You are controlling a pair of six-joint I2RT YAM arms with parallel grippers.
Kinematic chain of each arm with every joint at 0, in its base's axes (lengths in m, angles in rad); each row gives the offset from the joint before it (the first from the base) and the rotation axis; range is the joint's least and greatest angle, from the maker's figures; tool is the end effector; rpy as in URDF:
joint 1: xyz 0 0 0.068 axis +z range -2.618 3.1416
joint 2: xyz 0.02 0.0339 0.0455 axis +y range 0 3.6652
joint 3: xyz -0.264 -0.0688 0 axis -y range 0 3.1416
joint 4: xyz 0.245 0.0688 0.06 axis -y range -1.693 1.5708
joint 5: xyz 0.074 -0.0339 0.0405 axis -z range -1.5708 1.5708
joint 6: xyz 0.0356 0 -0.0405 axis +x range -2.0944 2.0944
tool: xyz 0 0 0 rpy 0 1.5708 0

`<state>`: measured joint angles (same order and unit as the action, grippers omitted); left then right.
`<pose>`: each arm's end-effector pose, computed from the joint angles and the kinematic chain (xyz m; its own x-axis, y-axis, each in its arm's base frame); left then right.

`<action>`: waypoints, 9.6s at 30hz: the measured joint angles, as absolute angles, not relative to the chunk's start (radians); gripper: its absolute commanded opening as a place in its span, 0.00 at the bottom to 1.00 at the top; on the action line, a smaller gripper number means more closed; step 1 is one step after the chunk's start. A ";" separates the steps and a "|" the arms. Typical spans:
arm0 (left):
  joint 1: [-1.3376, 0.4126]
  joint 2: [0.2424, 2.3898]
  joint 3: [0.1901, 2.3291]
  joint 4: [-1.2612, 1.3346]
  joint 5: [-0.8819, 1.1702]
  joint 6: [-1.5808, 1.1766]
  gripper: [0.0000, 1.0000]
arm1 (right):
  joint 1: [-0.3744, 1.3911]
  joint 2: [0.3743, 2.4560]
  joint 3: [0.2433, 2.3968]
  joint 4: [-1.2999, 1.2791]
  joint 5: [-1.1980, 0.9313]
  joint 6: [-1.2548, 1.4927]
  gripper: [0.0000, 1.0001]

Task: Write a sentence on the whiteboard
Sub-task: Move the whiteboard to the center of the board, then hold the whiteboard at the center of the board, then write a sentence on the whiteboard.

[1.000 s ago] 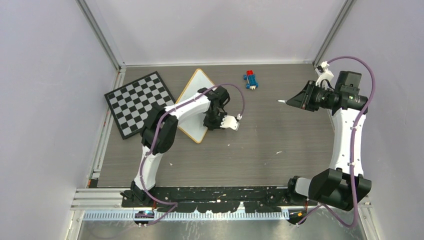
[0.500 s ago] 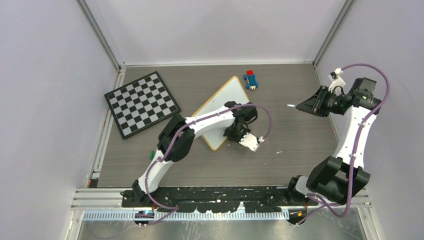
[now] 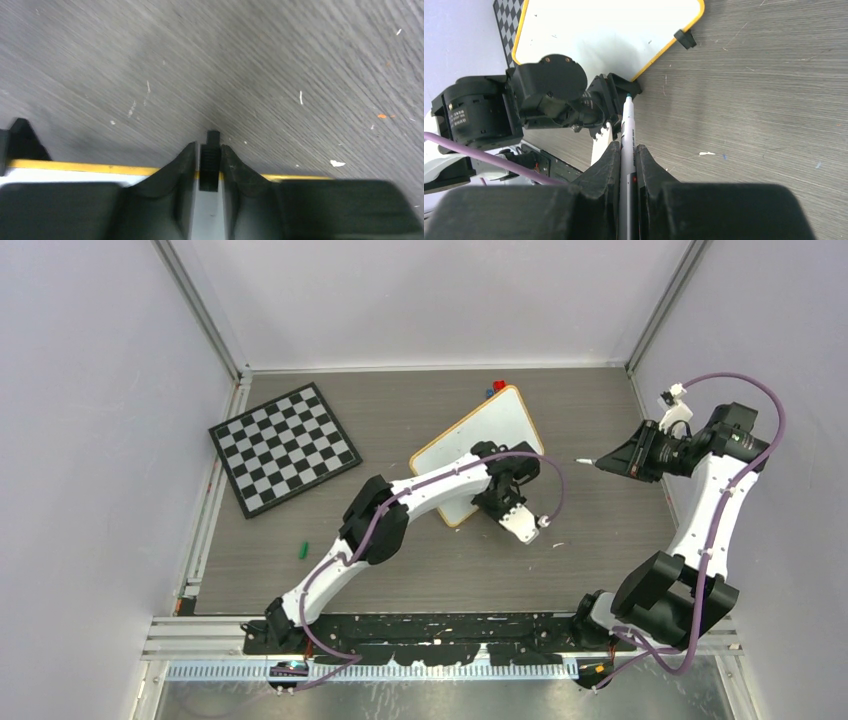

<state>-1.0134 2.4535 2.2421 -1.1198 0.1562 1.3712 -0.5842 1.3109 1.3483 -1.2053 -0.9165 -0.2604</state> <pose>0.2608 -0.4289 0.1824 0.7389 0.6449 -0.1952 0.6738 -0.7106 0.2026 0.2093 -0.1045 0.3497 -0.7611 0.3154 -0.5668 -0.1240 0.7870 0.6044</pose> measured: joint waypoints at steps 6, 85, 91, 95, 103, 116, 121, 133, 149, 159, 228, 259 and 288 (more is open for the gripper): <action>-1.068 2.455 2.241 -1.071 0.129 1.364 0.73 | -0.587 1.308 1.350 -1.206 -0.918 -0.265 0.00; -0.240 1.754 1.415 -0.349 0.839 -0.318 0.79 | 0.157 1.369 1.237 -0.794 -0.609 -0.116 0.00; -0.249 1.795 1.428 -0.262 0.910 -0.360 0.74 | 0.161 1.367 1.236 -0.737 -0.601 -0.091 0.00; -0.273 1.860 1.493 -0.240 0.915 -0.368 0.70 | 0.161 1.367 1.245 -0.730 -0.603 -0.081 0.00; -0.364 1.961 1.573 -0.228 0.918 -0.368 0.55 | 0.161 1.361 1.272 -0.731 -0.603 -0.078 0.00; -0.430 2.067 1.695 -0.289 0.945 -0.310 0.00 | 0.161 1.317 1.272 -0.738 -0.597 -0.077 0.00; -0.420 2.104 1.769 -0.405 0.991 -0.224 0.00 | 0.161 1.317 1.272 -0.757 -0.619 -0.080 0.00; -0.493 2.179 2.013 -0.889 1.026 0.135 0.00 | 0.161 1.267 1.272 -0.843 -0.696 -0.108 0.00; -0.556 2.178 1.958 -0.745 1.037 -0.028 0.26 | 0.161 1.164 1.217 -0.857 -0.673 -0.131 0.00; -0.552 2.128 1.849 -0.646 0.973 -0.108 0.54 | 0.161 1.126 1.173 -0.868 -0.667 -0.163 0.00; -0.510 1.984 1.646 -0.340 0.970 -0.263 0.00 | 0.353 1.237 1.092 -0.537 -0.471 -0.003 0.00; -0.515 1.984 1.635 -0.310 0.981 -0.293 0.00 | 0.384 1.281 1.129 -0.486 -0.395 0.030 0.00; -0.515 1.984 1.632 -0.305 0.976 -0.291 0.00 | 0.417 1.262 1.102 -0.510 -0.319 -0.035 0.00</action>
<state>-0.5148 1.9839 1.6321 -0.3050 0.9764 -0.2913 0.4168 1.2617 1.1015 -0.5098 -0.3187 -0.0353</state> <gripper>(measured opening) 0.099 0.173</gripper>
